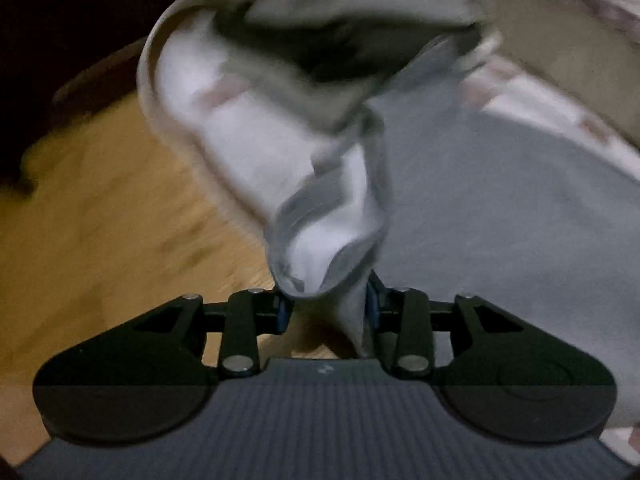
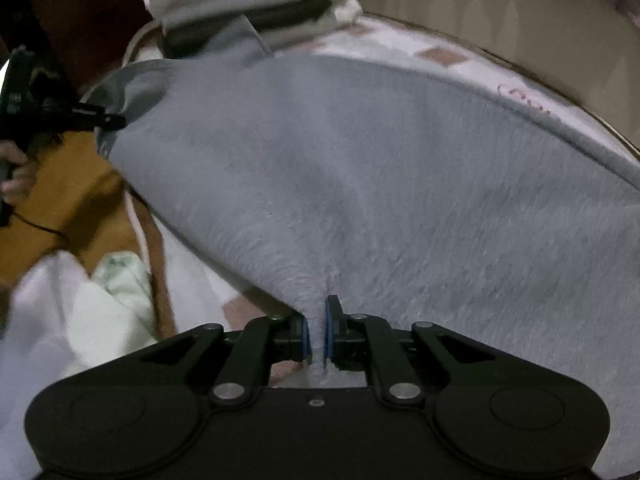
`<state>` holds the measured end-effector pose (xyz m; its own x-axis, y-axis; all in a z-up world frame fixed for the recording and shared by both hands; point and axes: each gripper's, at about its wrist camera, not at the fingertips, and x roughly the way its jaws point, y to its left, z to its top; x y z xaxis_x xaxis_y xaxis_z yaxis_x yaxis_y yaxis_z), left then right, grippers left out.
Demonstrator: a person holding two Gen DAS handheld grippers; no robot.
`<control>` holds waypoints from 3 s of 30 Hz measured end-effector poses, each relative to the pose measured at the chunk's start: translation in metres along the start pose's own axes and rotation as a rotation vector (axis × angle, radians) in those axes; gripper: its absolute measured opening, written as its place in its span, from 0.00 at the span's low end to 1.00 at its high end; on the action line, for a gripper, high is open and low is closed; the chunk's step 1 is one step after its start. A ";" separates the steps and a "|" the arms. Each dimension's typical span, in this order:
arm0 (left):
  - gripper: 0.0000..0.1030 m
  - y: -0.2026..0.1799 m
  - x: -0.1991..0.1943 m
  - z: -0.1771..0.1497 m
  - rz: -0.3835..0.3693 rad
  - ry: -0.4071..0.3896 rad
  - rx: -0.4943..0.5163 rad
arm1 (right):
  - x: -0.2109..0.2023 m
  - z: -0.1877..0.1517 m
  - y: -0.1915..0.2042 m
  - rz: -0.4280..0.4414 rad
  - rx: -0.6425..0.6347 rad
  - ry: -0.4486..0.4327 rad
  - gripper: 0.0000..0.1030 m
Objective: Fold clothes
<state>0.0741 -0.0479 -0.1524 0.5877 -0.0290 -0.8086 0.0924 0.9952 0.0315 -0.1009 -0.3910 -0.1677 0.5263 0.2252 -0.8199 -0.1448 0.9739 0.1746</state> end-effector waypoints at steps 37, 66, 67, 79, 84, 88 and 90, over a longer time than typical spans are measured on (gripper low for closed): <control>0.41 -0.303 -0.063 -0.095 -0.553 -0.041 0.590 | -0.147 -0.218 -0.258 -0.434 1.223 -0.662 0.68; 0.41 -0.283 -0.015 -0.066 -0.480 -0.021 0.615 | -0.203 -0.209 -0.331 -0.612 0.988 -0.657 0.32; 0.41 -0.280 -0.015 -0.065 -0.487 -0.018 0.613 | -0.212 -0.194 -0.322 -0.644 0.896 -0.685 0.29; 0.43 -0.241 -0.007 -0.047 -0.471 0.017 0.511 | -0.183 -0.171 -0.385 -0.804 0.953 -0.322 0.67; 0.43 -0.209 0.011 -0.031 -0.397 0.032 0.409 | -0.192 -0.153 -0.316 -1.068 0.816 -0.243 0.66; 0.43 -0.206 0.020 -0.024 -0.403 0.049 0.330 | -0.195 -0.116 -0.253 -0.903 0.504 -0.422 0.65; 0.44 -0.215 0.018 -0.027 -0.391 0.031 0.348 | -0.180 -0.091 -0.246 -0.676 0.360 -0.415 0.64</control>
<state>0.0436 -0.2600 -0.1896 0.4327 -0.3840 -0.8156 0.5646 0.8208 -0.0869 -0.2366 -0.6734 -0.1128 0.6767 -0.4814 -0.5571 0.5461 0.8357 -0.0588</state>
